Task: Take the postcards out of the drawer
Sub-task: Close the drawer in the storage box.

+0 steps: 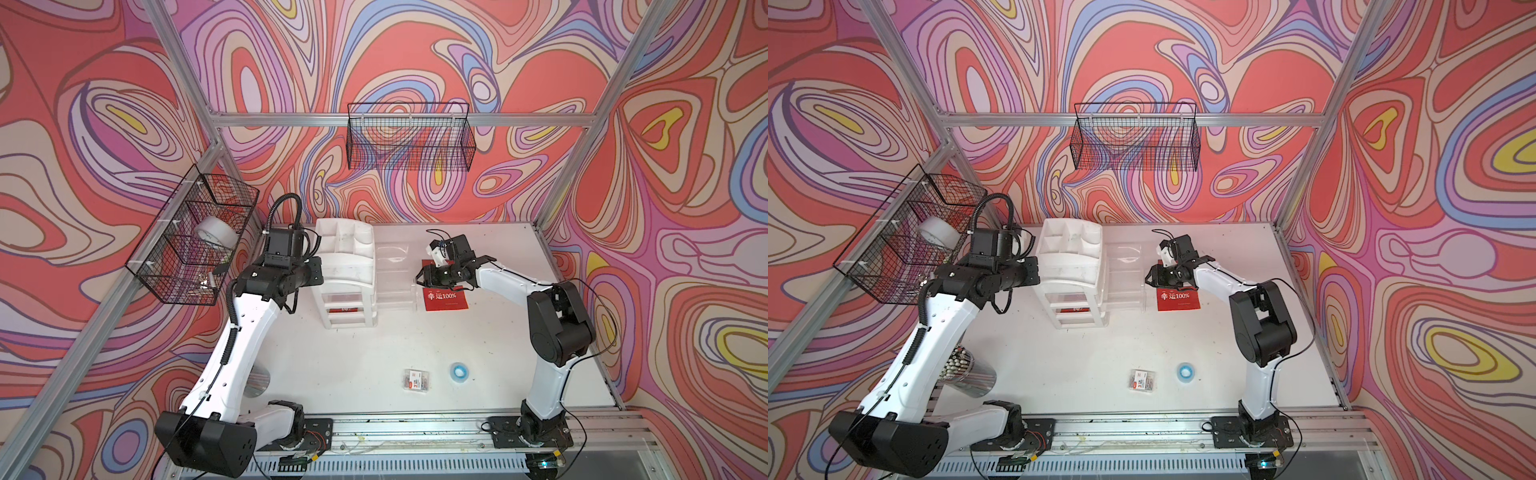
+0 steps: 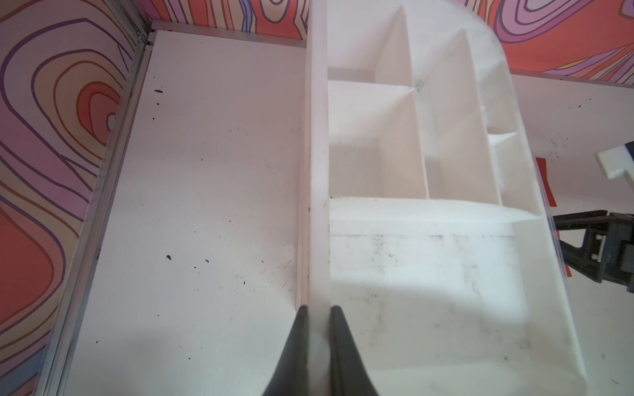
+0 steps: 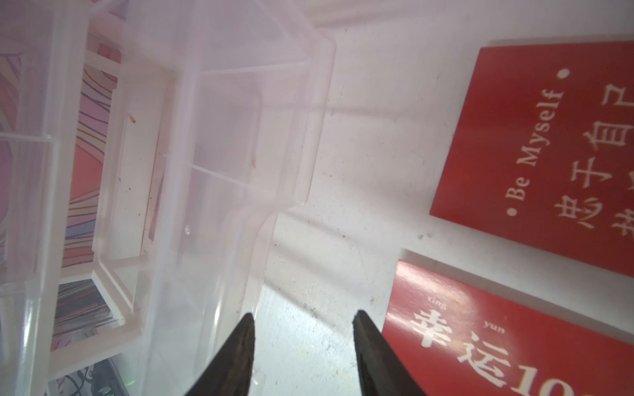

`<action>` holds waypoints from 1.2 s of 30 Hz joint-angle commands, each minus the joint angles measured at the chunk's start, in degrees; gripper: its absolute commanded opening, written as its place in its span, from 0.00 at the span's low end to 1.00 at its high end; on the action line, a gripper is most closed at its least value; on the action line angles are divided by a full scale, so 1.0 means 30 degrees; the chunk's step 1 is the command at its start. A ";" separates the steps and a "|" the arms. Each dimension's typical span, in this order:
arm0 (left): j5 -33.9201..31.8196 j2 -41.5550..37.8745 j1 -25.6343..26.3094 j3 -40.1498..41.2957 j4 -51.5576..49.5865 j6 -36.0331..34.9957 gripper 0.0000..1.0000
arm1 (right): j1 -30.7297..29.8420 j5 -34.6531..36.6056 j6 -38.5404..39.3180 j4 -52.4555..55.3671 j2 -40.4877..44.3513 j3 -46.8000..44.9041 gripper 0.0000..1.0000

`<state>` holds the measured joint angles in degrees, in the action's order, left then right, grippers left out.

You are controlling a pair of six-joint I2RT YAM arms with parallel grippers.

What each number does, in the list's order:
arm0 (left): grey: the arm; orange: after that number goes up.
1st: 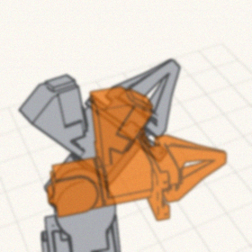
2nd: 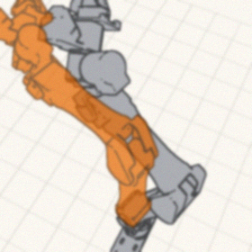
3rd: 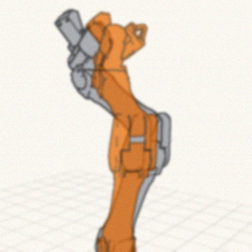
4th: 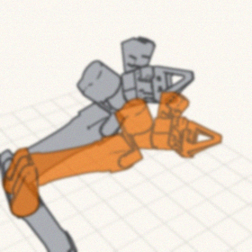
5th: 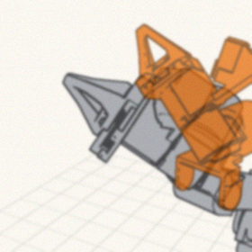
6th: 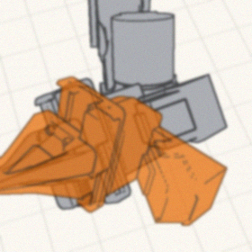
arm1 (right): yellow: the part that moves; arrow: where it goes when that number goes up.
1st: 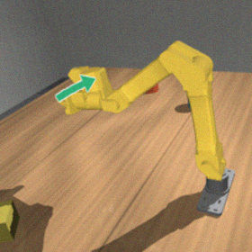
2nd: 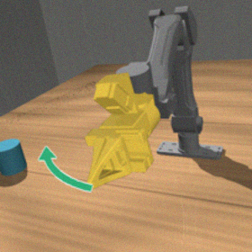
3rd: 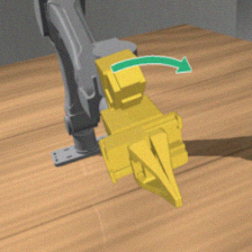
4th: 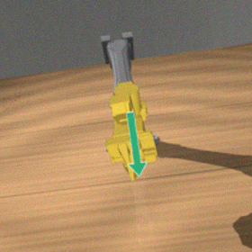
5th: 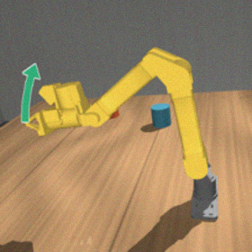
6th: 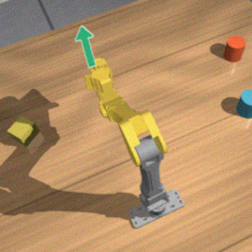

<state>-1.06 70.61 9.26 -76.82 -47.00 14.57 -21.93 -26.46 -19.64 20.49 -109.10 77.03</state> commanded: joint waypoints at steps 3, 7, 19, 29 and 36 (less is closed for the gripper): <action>0.0493 0.0194 -0.0156 0.0540 0.0223 -0.0286 0.09 | -0.0744 -0.0486 -0.0124 -0.0121 -0.0583 0.0857 0.48; 0.0638 0.0209 -0.0163 0.0601 0.0206 -0.0342 0.09 | -0.1154 -0.0497 -0.0160 -0.0100 -0.0956 0.1179 0.48; 0.1316 -0.0128 -0.0156 0.1047 0.0558 -0.0717 0.07 | -0.2103 -0.0512 -0.0221 -0.0033 -0.1615 0.1877 0.48; 0.2070 -0.0304 -0.0156 0.1399 0.0613 -0.1242 0.04 | -0.2416 0.1253 -0.0250 0.0840 -0.2065 0.3079 0.48; 0.2665 -0.0454 -0.0170 0.1550 0.0727 -0.1589 0.02 | -0.2439 0.1340 0.0170 0.1846 -0.2768 0.4655 0.48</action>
<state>-0.32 69.28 7.86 -73.95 -42.68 13.47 -27.40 -20.10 -20.34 28.51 -116.60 87.83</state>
